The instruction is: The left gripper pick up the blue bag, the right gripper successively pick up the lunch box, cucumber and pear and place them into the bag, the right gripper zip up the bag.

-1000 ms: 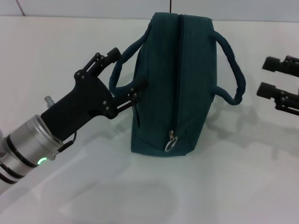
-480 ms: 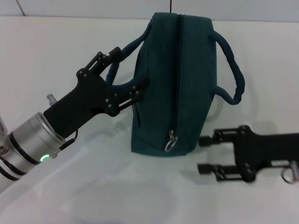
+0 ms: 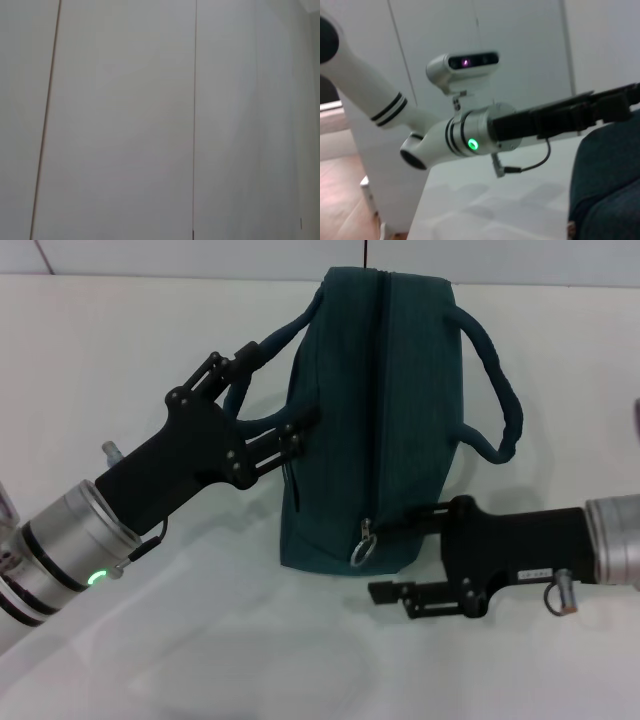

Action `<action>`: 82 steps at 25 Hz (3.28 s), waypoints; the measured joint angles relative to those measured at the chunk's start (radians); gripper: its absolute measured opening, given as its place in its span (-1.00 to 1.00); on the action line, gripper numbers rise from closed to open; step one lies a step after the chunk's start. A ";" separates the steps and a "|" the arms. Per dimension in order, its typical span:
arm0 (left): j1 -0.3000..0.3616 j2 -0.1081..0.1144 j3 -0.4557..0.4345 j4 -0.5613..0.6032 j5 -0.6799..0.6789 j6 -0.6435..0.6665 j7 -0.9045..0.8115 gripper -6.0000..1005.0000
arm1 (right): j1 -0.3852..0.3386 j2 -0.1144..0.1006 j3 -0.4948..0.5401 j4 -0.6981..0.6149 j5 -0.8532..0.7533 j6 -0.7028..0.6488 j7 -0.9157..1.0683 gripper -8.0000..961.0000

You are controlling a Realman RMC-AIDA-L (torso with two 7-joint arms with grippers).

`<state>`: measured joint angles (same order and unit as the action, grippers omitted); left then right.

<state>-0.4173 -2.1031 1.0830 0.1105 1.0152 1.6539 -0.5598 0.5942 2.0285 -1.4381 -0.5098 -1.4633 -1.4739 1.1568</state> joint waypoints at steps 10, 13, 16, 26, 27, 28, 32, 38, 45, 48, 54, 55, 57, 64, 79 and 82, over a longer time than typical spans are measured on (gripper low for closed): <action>-0.002 -0.002 -0.002 0.000 0.000 -0.003 0.000 0.75 | 0.014 0.001 -0.062 -0.005 0.013 -0.010 -0.020 0.10; -0.004 -0.002 -0.002 0.000 0.000 -0.003 0.000 0.75 | 0.014 0.001 -0.068 -0.005 0.036 -0.004 -0.028 0.06; -0.011 -0.002 -0.002 -0.005 0.000 -0.004 0.000 0.75 | 0.015 0.001 -0.073 -0.004 0.051 -0.001 -0.032 0.02; -0.024 -0.003 -0.003 -0.025 0.000 -0.001 0.002 0.74 | 0.008 0.001 -0.080 -0.006 0.055 0.022 -0.104 -0.17; -0.024 -0.003 -0.004 -0.025 0.000 0.000 0.002 0.74 | 0.007 0.001 -0.080 -0.006 0.059 0.022 -0.113 -0.26; -0.024 -0.003 -0.005 -0.025 0.000 0.001 0.002 0.74 | 0.007 0.001 -0.081 -0.005 0.065 0.022 -0.124 -0.34; -0.017 -0.003 -0.006 -0.025 -0.001 0.012 0.002 0.73 | 0.006 0.001 -0.081 0.000 0.082 0.022 -0.183 -0.66; 0.025 0.000 -0.006 -0.025 -0.008 0.080 0.029 0.73 | -0.007 0.000 -0.080 -0.004 0.155 -0.002 -0.309 -0.95; 0.091 -0.002 -0.002 -0.037 -0.008 0.088 0.090 0.72 | -0.023 -0.001 -0.074 -0.004 0.259 -0.011 -0.425 -0.97; 0.098 -0.002 -0.003 -0.075 -0.009 0.085 0.124 0.72 | -0.019 -0.004 -0.073 0.000 0.298 -0.005 -0.439 -0.97; 0.100 -0.002 0.003 -0.135 0.001 0.031 0.192 0.72 | -0.012 -0.002 -0.059 0.003 0.324 0.010 -0.440 -0.97; 0.100 -0.002 0.010 -0.139 0.003 0.020 0.200 0.71 | -0.011 -0.001 -0.058 0.004 0.332 0.012 -0.440 -0.97; 0.099 -0.002 0.036 -0.142 0.009 -0.003 0.208 0.71 | -0.012 -0.002 -0.058 0.004 0.347 0.013 -0.441 -0.97; 0.047 0.001 0.145 -0.140 0.024 -0.075 0.198 0.71 | -0.020 -0.002 -0.058 0.014 0.392 0.010 -0.441 -0.97; 0.011 -0.003 0.147 -0.133 0.021 -0.095 0.202 0.52 | -0.028 -0.004 -0.061 0.062 0.446 -0.017 -0.373 -0.97; 0.006 -0.003 0.149 -0.130 0.022 -0.097 0.208 0.26 | -0.030 -0.005 -0.060 0.071 0.446 -0.019 -0.354 -0.97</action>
<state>-0.4116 -2.1062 1.2317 -0.0200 1.0373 1.5566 -0.3516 0.5642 2.0239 -1.4981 -0.4385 -1.0169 -1.4933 0.8028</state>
